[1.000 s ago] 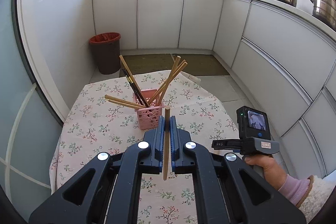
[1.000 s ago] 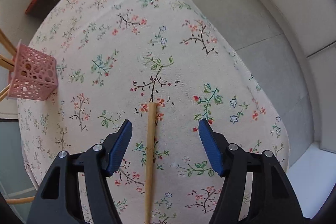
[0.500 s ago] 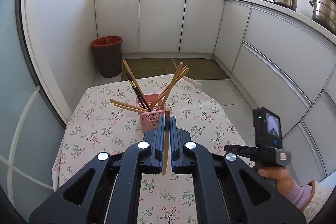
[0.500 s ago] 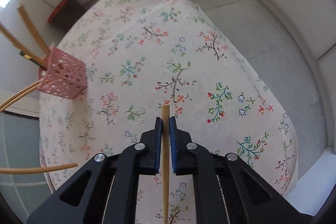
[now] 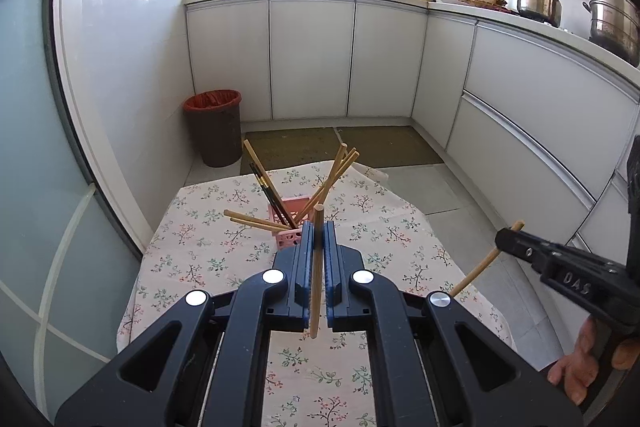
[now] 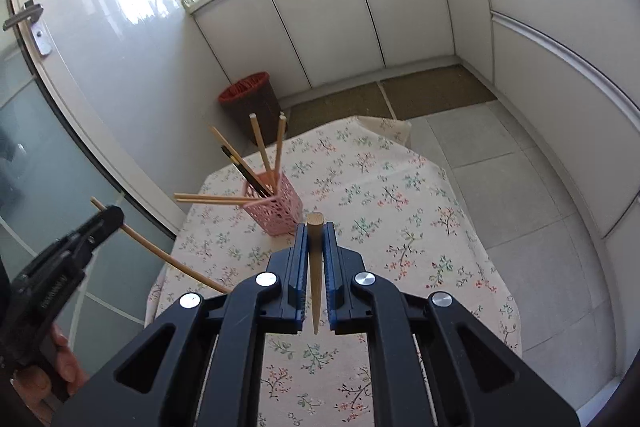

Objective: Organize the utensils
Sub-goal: 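Carry both held wooden chopsticks over the pink cup and lower them in, then open both grippers to release the wooden chopsticks into the cup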

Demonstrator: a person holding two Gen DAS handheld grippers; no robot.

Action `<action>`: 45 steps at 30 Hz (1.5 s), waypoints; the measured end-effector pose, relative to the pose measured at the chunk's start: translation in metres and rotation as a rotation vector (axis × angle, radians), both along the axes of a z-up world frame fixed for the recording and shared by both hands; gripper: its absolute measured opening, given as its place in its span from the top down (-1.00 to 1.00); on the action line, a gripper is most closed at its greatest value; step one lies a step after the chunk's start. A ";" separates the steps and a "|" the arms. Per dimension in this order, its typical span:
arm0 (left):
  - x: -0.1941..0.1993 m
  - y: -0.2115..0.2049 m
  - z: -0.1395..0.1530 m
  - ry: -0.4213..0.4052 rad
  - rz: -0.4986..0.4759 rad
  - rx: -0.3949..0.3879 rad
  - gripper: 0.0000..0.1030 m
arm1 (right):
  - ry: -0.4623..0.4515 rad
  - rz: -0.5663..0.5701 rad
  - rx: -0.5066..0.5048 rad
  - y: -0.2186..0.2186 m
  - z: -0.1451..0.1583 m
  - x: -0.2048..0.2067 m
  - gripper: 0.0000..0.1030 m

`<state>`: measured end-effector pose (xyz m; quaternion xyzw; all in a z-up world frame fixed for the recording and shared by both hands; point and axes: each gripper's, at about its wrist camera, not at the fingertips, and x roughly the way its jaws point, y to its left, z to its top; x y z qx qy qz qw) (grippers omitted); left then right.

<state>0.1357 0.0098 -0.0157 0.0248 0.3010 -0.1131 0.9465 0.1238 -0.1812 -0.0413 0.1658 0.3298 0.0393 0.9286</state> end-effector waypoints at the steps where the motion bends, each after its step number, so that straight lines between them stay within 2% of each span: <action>1: 0.000 0.000 0.002 -0.005 0.002 0.002 0.92 | -0.020 0.002 0.000 0.001 0.008 0.000 0.85; 10: 0.022 -0.001 0.030 -0.068 0.025 0.026 0.92 | -0.154 0.006 0.010 0.001 0.063 0.011 0.85; 18: 0.081 0.005 0.068 -0.121 0.081 -0.038 0.92 | -0.219 -0.014 0.047 -0.010 0.082 0.035 0.85; 25: 0.137 -0.004 0.051 -0.102 0.142 -0.032 0.92 | -0.191 -0.022 0.046 -0.017 0.067 0.060 0.85; 30: 0.166 -0.005 0.035 -0.061 0.146 -0.061 0.92 | -0.160 -0.027 0.031 -0.020 0.054 0.077 0.85; 36: 0.180 -0.005 0.013 0.015 0.135 -0.059 0.87 | -0.151 -0.029 0.034 -0.019 0.048 0.089 0.85; 37: 0.180 -0.001 0.011 0.023 0.148 -0.066 0.77 | -0.152 -0.028 0.035 -0.016 0.049 0.090 0.85; 38: 0.178 0.004 0.012 0.019 0.161 -0.075 0.69 | -0.156 -0.026 0.036 -0.014 0.050 0.091 0.85; 42: 0.156 0.030 0.027 -0.031 0.205 -0.137 0.62 | -0.183 -0.015 0.043 -0.002 0.056 0.095 0.85; 44: 0.137 0.047 0.036 -0.070 0.233 -0.183 0.42 | -0.205 -0.006 0.058 0.007 0.061 0.097 0.85; 45: 0.129 0.053 0.039 -0.085 0.245 -0.201 0.39 | -0.221 0.000 0.061 0.013 0.064 0.099 0.85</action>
